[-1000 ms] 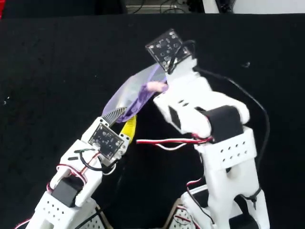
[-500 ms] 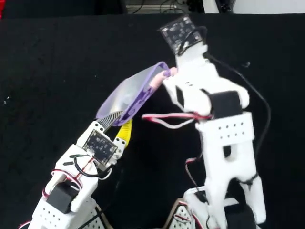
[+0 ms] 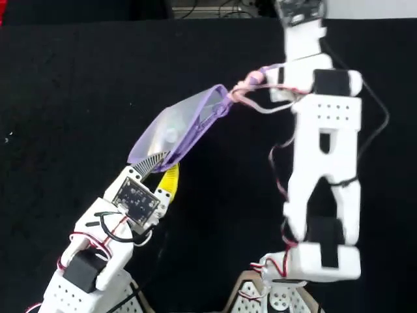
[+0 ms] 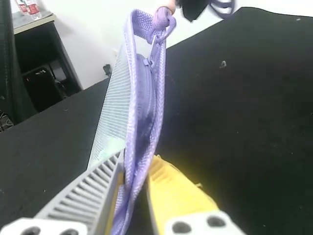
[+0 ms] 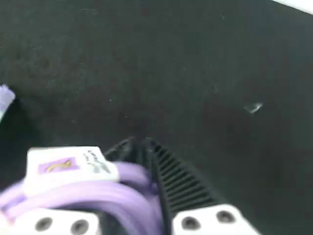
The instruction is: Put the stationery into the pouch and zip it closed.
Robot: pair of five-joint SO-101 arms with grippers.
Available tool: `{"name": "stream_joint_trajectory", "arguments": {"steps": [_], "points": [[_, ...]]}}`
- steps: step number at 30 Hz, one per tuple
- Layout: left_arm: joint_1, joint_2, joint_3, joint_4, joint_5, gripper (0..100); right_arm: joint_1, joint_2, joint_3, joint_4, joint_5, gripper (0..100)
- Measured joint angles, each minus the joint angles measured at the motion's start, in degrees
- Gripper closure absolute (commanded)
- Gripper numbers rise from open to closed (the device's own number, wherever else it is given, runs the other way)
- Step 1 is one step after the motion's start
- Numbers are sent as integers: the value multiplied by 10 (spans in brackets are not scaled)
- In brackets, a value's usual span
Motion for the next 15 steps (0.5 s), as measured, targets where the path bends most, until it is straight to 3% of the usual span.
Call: {"name": "stream_joint_trajectory", "arguments": {"steps": [7, 15], "points": [[0, -1, 0, 3, 0, 972, 40, 122, -137, 8, 18, 983], [0, -1, 0, 3, 0, 972, 38, 157, -307, 176, 35, 837]]}}
